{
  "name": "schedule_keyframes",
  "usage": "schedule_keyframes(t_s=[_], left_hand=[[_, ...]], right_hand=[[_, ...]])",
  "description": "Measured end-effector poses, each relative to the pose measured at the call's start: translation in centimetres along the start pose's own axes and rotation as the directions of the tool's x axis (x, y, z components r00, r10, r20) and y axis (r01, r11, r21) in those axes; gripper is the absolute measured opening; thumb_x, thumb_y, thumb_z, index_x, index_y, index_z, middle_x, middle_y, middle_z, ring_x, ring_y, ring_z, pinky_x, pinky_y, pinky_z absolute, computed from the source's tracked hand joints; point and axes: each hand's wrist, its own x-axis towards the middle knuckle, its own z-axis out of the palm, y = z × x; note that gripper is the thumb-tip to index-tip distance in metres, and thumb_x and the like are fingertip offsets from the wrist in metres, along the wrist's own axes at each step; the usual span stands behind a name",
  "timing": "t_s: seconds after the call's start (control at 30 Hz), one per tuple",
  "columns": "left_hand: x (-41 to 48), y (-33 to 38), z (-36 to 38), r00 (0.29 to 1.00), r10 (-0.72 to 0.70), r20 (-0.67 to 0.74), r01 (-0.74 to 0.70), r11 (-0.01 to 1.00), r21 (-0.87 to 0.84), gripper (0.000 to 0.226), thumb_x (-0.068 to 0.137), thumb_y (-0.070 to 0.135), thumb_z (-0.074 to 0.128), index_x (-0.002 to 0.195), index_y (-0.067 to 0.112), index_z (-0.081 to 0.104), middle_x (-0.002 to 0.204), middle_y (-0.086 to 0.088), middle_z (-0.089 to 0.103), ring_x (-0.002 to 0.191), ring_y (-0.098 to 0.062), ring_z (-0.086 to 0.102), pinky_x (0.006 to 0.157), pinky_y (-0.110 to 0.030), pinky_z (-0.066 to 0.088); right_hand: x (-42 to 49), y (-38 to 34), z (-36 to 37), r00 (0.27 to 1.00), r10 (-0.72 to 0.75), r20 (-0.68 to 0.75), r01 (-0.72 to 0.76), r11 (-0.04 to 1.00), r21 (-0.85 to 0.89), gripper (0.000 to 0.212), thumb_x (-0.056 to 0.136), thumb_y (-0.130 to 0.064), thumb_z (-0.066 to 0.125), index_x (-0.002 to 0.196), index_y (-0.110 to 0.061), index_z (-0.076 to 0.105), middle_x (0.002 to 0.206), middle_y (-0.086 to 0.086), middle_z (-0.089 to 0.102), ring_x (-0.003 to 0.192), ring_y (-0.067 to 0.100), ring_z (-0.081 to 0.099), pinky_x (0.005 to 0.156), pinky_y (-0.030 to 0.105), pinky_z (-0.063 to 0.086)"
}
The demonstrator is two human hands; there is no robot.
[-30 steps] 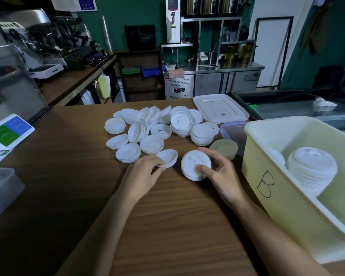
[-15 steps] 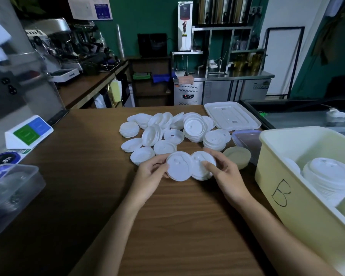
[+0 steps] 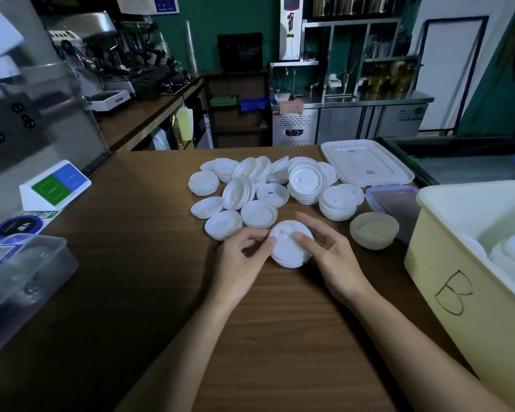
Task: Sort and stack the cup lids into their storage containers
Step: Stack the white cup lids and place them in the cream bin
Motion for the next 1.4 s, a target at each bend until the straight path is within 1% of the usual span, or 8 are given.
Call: schedule_keyframes(t_s=[0.2, 0.3, 0.43, 0.53, 0.63, 1.1, 1.3, 1.4], left_hand=[[0.3, 0.2, -0.3, 0.996, -0.073, 0.041, 0.074, 0.997, -0.023, 0.027, 0.087, 0.018, 0.084, 0.112, 0.016, 0.074, 0.109, 0.002, 0.078, 0.106, -0.015, 0.073, 0.096, -0.035, 0.060], [0.4, 0.4, -0.7, 0.997, 0.062, 0.041, -0.068, 0.982, 0.175, 0.029, 0.090, 0.021, 0.081, 0.117, 0.016, 0.075, 0.107, 0.007, 0.077, 0.101, -0.005, 0.073, 0.092, -0.021, 0.057], [1.7, -0.4, -1.8, 0.936, 0.346, 0.065, -0.319, 0.754, 0.574, 0.027, 0.096, 0.018, 0.074, 0.123, 0.015, 0.075, 0.119, 0.009, 0.074, 0.109, 0.005, 0.063, 0.099, -0.012, 0.047], [2.8, -1.1, -1.4, 0.911, 0.367, 0.187, -0.391, 0.628, 0.673, 0.037, 0.098, 0.007, 0.069, 0.134, 0.011, 0.069, 0.134, -0.001, 0.070, 0.129, -0.012, 0.061, 0.109, -0.018, 0.042], [3.5, -1.6, -0.7, 0.902, 0.351, 0.250, -0.419, 0.577, 0.701, 0.038, 0.097, 0.003, 0.067, 0.134, 0.011, 0.069, 0.127, -0.003, 0.073, 0.122, -0.020, 0.065, 0.104, -0.035, 0.053], [2.6, -1.1, -0.9, 0.923, 0.329, 0.200, -0.373, 0.632, 0.679, 0.015, 0.082, 0.009, 0.085, 0.084, 0.016, 0.072, 0.082, 0.010, 0.065, 0.075, -0.011, 0.062, 0.065, -0.033, 0.055], [2.4, -0.6, -0.8, 0.963, 0.244, 0.112, -0.265, 0.795, 0.545, 0.027, 0.079, 0.020, 0.090, 0.077, 0.019, 0.064, 0.075, 0.013, 0.060, 0.073, -0.009, 0.059, 0.070, -0.021, 0.049], [1.9, 0.5, -0.3, 0.984, 0.177, -0.034, -0.152, 0.917, 0.369, 0.018, 0.084, 0.017, 0.087, 0.085, 0.016, 0.069, 0.080, 0.010, 0.069, 0.078, -0.008, 0.067, 0.075, -0.018, 0.055]], right_hand=[[0.2, 0.2, -0.7, 1.000, -0.011, 0.026, 0.010, 1.000, 0.024, 0.037, 0.097, 0.000, 0.069, 0.133, -0.010, 0.069, 0.126, -0.001, 0.077, 0.121, 0.009, 0.070, 0.096, 0.021, 0.054], [0.3, 0.1, -0.9, 0.998, -0.066, 0.014, 0.066, 0.997, -0.046, 0.032, 0.098, 0.001, 0.069, 0.127, -0.011, 0.073, 0.123, -0.005, 0.078, 0.119, 0.007, 0.070, 0.096, 0.018, 0.052], [0.6, 0.0, -1.4, 0.996, -0.049, -0.075, 0.044, 0.997, -0.062, 0.028, 0.098, -0.005, 0.071, 0.120, -0.022, 0.076, 0.120, -0.009, 0.078, 0.114, 0.003, 0.071, 0.093, 0.014, 0.051], [0.6, 0.2, -1.4, 0.990, -0.031, -0.137, 0.024, 0.998, -0.053, 0.027, 0.098, -0.006, 0.073, 0.118, -0.023, 0.077, 0.120, -0.013, 0.077, 0.114, 0.002, 0.070, 0.094, 0.015, 0.051], [0.6, 0.3, -1.4, 0.986, -0.012, -0.164, 0.006, 0.999, -0.036, 0.027, 0.097, -0.006, 0.073, 0.119, -0.021, 0.077, 0.120, -0.013, 0.077, 0.114, 0.003, 0.070, 0.093, 0.016, 0.052], [0.6, 0.6, -1.5, 0.986, -0.021, -0.164, 0.005, 0.996, -0.093, 0.027, 0.097, -0.005, 0.072, 0.119, -0.019, 0.076, 0.122, -0.006, 0.077, 0.115, 0.010, 0.070, 0.096, 0.020, 0.052], [0.6, 0.4, -1.6, 0.982, -0.020, -0.186, 0.005, 0.997, -0.081, 0.027, 0.094, -0.001, 0.074, 0.117, -0.017, 0.074, 0.119, -0.003, 0.076, 0.110, 0.012, 0.070, 0.091, 0.018, 0.053], [0.5, 0.2, -1.5, 0.979, -0.029, -0.203, 0.017, 0.998, -0.060, 0.027, 0.092, 0.002, 0.074, 0.112, -0.017, 0.071, 0.113, -0.001, 0.077, 0.102, 0.009, 0.070, 0.089, 0.022, 0.054]])
